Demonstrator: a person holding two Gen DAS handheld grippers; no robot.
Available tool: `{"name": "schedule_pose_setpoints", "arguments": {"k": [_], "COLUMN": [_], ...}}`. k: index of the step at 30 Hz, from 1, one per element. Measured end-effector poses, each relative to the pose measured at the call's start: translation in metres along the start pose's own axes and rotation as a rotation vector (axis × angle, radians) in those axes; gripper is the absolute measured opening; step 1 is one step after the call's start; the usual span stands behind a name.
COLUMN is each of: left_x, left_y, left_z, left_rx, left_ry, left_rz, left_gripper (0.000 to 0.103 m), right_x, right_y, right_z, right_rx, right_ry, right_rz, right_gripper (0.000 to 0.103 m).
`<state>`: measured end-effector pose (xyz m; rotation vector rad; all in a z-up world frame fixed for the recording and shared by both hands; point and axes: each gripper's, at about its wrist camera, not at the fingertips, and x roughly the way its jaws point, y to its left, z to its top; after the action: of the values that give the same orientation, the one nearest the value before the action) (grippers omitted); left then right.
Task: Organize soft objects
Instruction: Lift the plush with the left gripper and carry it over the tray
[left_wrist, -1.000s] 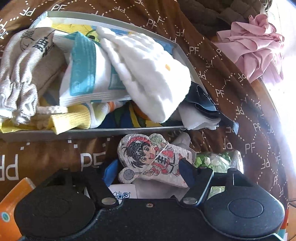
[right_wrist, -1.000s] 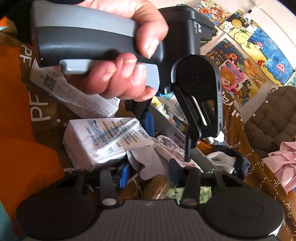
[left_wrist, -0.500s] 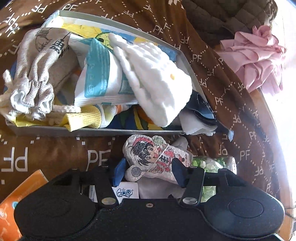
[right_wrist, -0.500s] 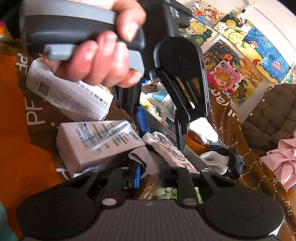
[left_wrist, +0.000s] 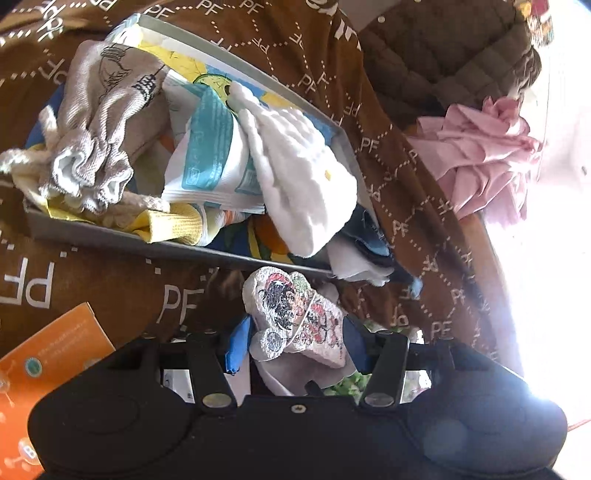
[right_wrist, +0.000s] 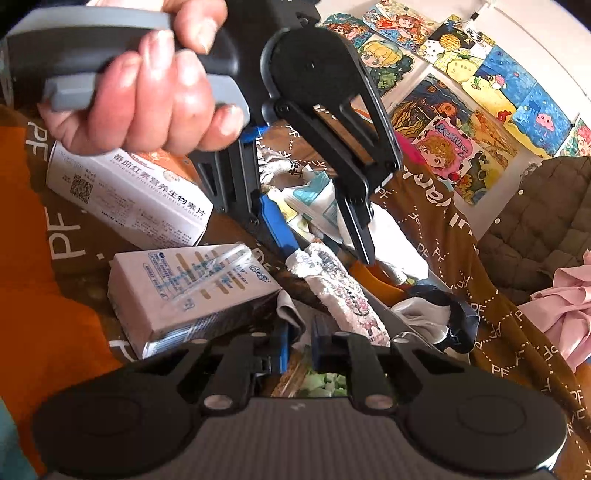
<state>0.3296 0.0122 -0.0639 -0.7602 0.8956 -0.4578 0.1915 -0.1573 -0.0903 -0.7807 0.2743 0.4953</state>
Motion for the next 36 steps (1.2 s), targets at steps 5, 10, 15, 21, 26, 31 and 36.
{"name": "schedule_pose_setpoints", "arguments": {"k": [5,10,15,21,26,31,36], "left_x": [-0.011,-0.011,0.003,0.013,0.018,0.015,-0.005], "left_y": [0.004,-0.003,-0.017,-0.024,-0.026,-0.037,-0.052], "left_z": [-0.006,-0.012,-0.014,-0.014,-0.016,-0.022,-0.024], "left_rx": [-0.021,0.0,0.032,0.061,0.061,0.109,0.135], "left_ry": [-0.022,-0.01,-0.024,-0.042,-0.057,-0.063,-0.091], "left_rz": [-0.064,-0.102,-0.044,0.073,0.112,0.129,0.147], "left_gripper": [0.048,0.042,0.034,0.021,0.019,0.013,0.012], "right_x": [-0.001,-0.001,-0.003,0.001,-0.003,-0.016,-0.042], "right_y": [0.003,0.006,0.013,0.017,0.017,0.013,0.01], "right_z": [0.001,0.002,0.004,0.004,0.005,0.009,0.015], "right_rx": [-0.005,-0.006,-0.03,-0.03,0.002,0.031,0.033], "right_ry": [0.002,0.004,-0.009,0.005,-0.011,-0.05,-0.109], "right_rz": [0.0,-0.005,0.0,0.007,-0.005,-0.024,-0.064], "right_gripper": [0.015,0.019,0.021,0.013,0.0,0.0,0.0]}}
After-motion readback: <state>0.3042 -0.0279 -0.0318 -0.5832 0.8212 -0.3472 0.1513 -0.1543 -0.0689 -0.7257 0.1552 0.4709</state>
